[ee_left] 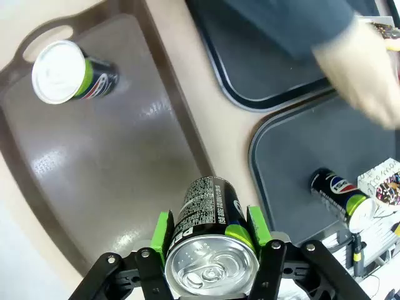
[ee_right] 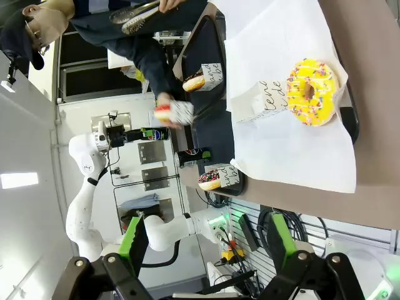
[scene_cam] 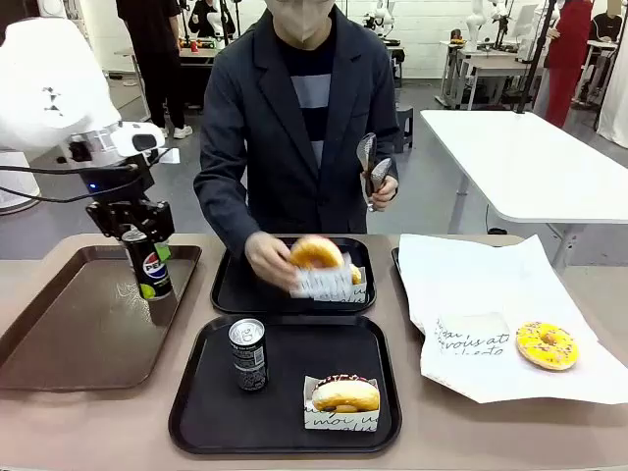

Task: Set up donuts and drinks on trays.
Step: Pick up one Pepsi coke from the Handle tray and place it on the Flat Tray without a Pepsi coke.

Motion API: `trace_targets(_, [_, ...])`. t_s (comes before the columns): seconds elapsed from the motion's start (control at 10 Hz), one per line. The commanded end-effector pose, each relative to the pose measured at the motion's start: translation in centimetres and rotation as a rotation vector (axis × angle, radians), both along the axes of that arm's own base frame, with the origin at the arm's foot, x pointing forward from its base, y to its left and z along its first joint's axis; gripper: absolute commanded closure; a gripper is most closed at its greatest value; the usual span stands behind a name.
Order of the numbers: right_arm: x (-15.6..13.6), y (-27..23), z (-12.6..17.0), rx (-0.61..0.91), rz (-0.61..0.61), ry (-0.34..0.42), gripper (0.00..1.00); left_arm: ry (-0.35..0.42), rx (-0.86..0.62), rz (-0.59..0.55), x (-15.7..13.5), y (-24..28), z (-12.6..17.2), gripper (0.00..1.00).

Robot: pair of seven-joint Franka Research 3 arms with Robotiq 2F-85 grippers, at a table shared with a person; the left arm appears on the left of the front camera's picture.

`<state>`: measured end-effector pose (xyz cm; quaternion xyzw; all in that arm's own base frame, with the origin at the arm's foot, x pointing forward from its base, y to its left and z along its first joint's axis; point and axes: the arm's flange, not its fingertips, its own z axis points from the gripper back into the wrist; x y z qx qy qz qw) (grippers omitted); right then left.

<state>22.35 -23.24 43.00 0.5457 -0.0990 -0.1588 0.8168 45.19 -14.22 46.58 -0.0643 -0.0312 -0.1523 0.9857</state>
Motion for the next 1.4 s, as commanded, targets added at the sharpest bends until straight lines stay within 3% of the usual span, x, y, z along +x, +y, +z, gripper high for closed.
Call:
trace_targets(0.0, [0.2, 0.1, 0.0, 0.022, -0.007, -0.031, 0.00, -0.005, 0.020, -0.001, 0.4, -0.6, 0.6, 0.41])
trace_targets(0.2, [0.2, 0.1, 0.0, 0.022, -0.007, -0.031, 0.00, -0.068, 0.025, -0.104, -5.1, 4.6, 2.9, 0.41])
trace_targets(0.4, [0.2, 0.1, 0.0, 0.022, -0.007, -0.031, 0.00, -0.109, 0.001, -0.050, -10.1, 10.1, 3.8, 0.41])
trace_targets(0.5, [0.2, 0.1, 0.0, 0.022, -0.007, -0.031, 0.00, -0.111, -0.004, -0.035, -10.7, 10.8, 3.7, 0.41])
trace_targets(1.1, [0.2, 0.1, 0.0, 0.022, -0.007, -0.031, 0.00, -0.128, -0.005, -0.069, -7.8, 6.0, 5.0, 0.41])
trace_targets(1.3, [0.2, 0.1, 0.0, 0.022, -0.007, -0.031, 0.00, -0.096, 0.034, -0.108, -4.6, 2.5, 4.8, 0.41])
